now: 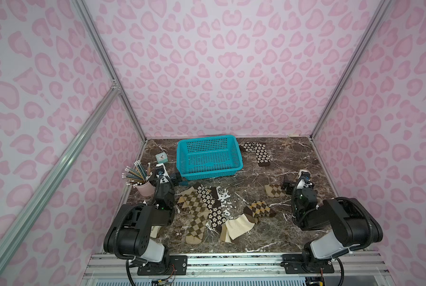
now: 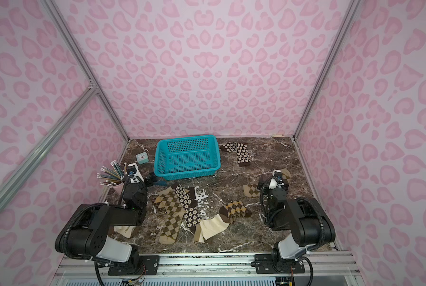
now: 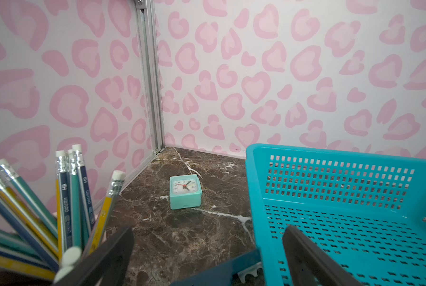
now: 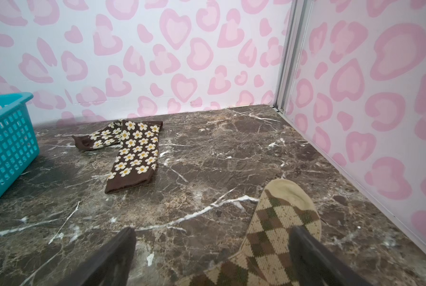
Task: Place the socks together as a pair
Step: Pick up the sock at the center of the board.
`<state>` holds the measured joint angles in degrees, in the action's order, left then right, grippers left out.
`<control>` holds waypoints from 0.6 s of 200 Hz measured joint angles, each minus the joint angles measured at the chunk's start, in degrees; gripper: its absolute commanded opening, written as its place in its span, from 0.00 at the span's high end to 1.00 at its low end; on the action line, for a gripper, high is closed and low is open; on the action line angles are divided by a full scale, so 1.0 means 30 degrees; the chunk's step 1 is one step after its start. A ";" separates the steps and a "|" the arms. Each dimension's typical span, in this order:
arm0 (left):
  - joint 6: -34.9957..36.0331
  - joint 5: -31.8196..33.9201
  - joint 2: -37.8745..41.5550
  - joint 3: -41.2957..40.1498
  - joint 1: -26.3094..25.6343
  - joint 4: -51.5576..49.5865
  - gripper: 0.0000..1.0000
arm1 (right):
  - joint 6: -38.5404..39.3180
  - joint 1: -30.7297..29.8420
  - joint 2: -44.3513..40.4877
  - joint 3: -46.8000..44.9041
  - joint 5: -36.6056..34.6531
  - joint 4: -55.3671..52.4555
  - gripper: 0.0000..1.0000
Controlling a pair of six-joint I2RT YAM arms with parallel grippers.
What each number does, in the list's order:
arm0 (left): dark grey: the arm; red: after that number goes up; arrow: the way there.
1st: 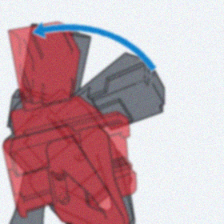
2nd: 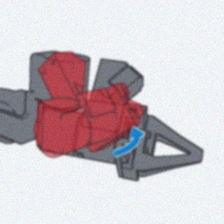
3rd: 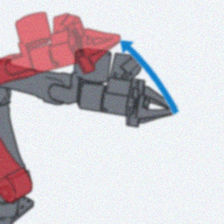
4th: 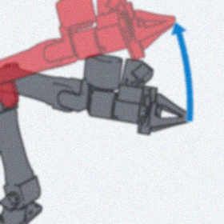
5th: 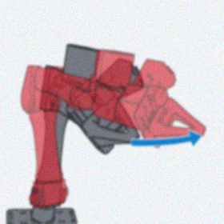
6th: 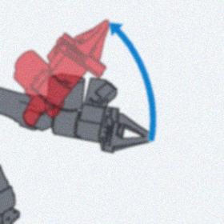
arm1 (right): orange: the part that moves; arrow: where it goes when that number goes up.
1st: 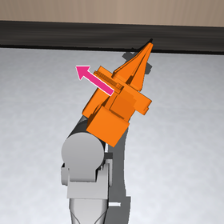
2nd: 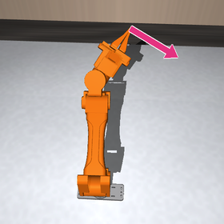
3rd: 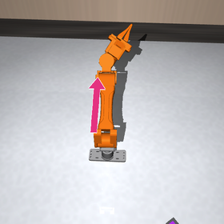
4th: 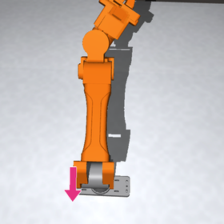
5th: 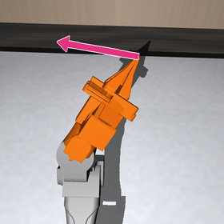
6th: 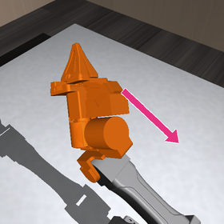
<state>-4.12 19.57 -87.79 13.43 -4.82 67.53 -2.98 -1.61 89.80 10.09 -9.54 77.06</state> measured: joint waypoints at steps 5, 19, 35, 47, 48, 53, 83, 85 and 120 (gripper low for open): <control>0.0000 0.0000 0.0000 0.0007 0.0000 0.0007 0.03 | 0.0015 0.0000 0.0000 0.0000 -0.0036 0.0051 0.00; 0.0044 0.0007 0.0000 0.0007 0.0000 0.0015 0.03 | 0.0015 0.0007 0.0000 0.0000 -0.0036 0.0131 0.00; 0.0044 0.0007 0.0000 0.0007 0.0007 0.0015 0.03 | 0.0022 0.0007 0.0000 0.0000 -0.0044 0.0138 0.00; 0.0044 0.0007 0.0000 0.0007 0.0007 0.0022 0.03 | 0.0022 0.0007 0.0000 0.0000 -0.0036 0.0138 0.00; 0.0044 0.0007 0.0000 0.0007 0.0007 0.0022 0.03 | 0.0022 0.0007 0.0000 0.0000 -0.0036 0.0138 0.00; 0.0044 0.0007 0.0000 0.0015 0.0007 0.0022 0.03 | 0.0022 0.0007 0.0000 0.0000 -0.0036 0.0138 0.00; 0.0044 0.0007 -0.0022 0.0036 0.0007 0.0080 0.03 | 0.0022 0.0007 0.0000 0.0000 -0.0036 0.0138 0.00; 0.0044 0.0007 -0.0022 0.0036 0.0007 0.0087 0.03 | 0.0022 0.0007 0.0000 0.0000 -0.0036 0.0138 0.00; 0.0051 0.0015 -0.0029 0.0051 0.0015 0.0291 0.03 | 0.0015 0.0073 0.0000 0.0007 -0.0036 0.0138 0.00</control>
<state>-3.97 19.62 -87.88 13.58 -4.78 68.40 -2.94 -1.39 89.80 10.11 -9.65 77.47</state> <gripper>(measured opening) 0.971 0.998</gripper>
